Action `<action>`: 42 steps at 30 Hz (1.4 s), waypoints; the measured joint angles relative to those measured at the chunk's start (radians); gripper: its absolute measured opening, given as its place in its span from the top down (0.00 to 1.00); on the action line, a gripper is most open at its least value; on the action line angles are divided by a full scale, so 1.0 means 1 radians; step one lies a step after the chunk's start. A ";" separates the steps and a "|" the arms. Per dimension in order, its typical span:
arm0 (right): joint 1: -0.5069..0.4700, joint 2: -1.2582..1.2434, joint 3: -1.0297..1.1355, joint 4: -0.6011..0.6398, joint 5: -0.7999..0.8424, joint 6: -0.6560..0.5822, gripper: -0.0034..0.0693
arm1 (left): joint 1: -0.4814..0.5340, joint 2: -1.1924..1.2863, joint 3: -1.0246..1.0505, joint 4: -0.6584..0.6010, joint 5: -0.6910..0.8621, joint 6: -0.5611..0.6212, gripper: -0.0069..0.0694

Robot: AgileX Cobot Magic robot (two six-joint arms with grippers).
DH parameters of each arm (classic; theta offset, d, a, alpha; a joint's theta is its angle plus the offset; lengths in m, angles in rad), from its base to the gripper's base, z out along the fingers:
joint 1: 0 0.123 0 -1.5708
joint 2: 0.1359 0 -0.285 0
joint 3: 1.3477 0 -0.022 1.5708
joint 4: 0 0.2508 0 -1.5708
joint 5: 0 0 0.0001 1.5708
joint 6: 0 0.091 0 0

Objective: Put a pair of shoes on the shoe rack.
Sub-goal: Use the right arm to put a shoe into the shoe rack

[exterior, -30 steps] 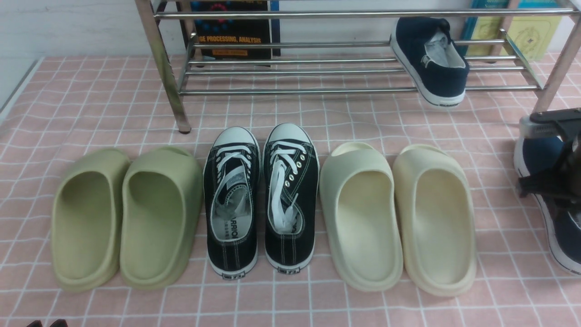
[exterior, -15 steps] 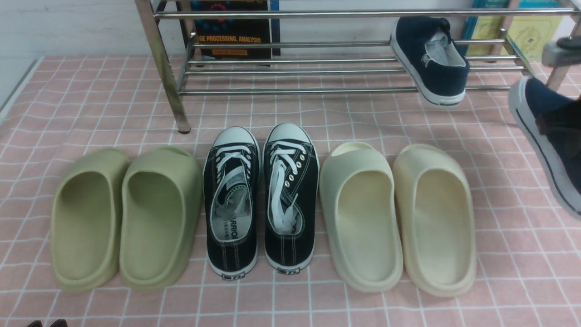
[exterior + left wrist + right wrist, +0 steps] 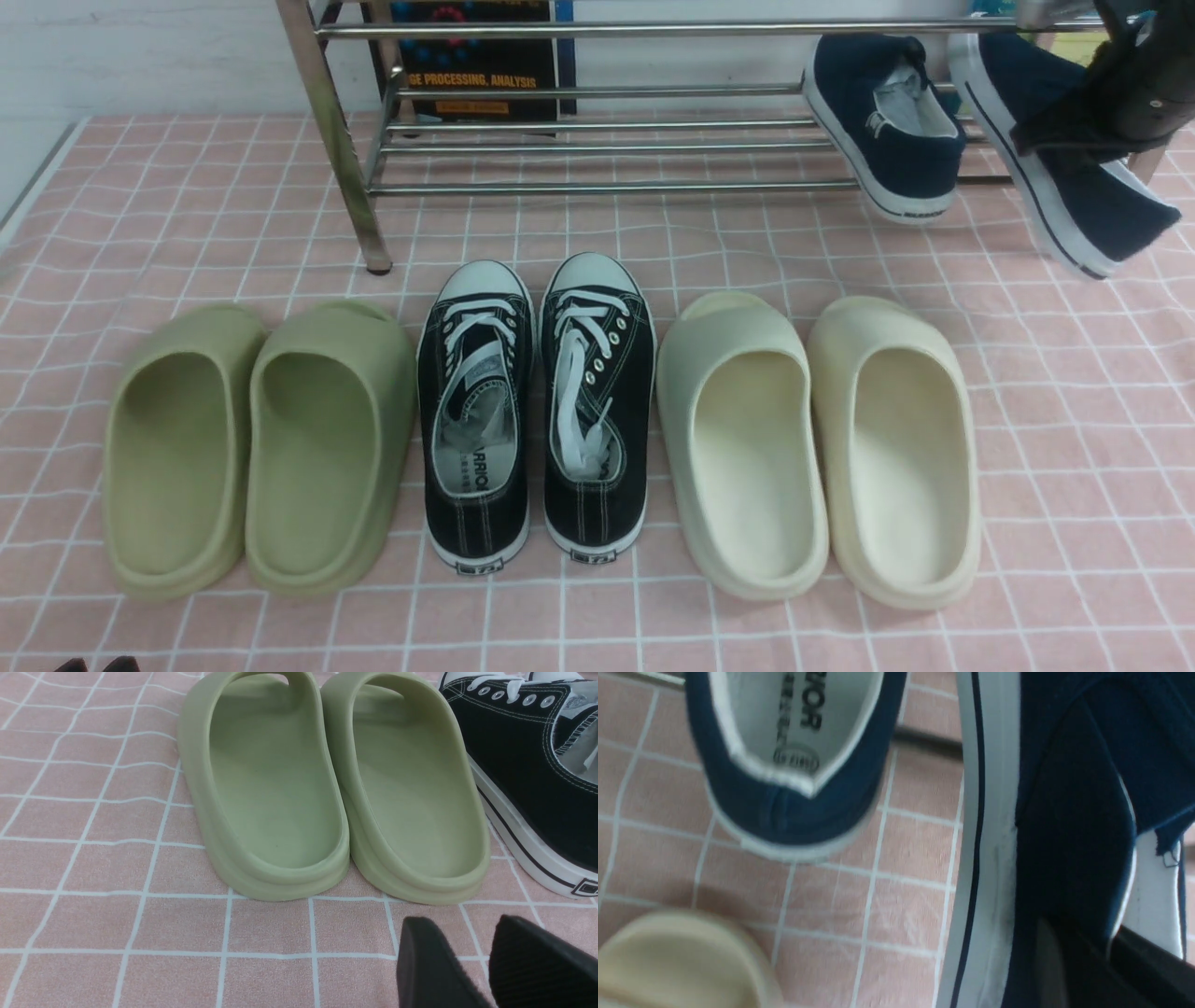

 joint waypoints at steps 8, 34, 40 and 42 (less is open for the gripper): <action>0.002 0.156 -0.199 0.041 -0.029 -0.031 0.92 | 0.000 0.000 0.000 0.000 0.000 0.000 0.60; -0.012 0.033 -0.233 0.054 0.141 -0.181 0.52 | 0.000 0.000 0.000 0.000 0.000 0.000 0.60; -0.116 0.024 -0.207 0.129 0.383 -0.081 0.90 | 0.000 0.000 0.000 0.000 0.000 0.000 0.60; -0.144 0.022 -0.160 0.184 0.395 -0.093 0.97 | 0.000 0.000 0.000 0.000 0.000 0.000 0.60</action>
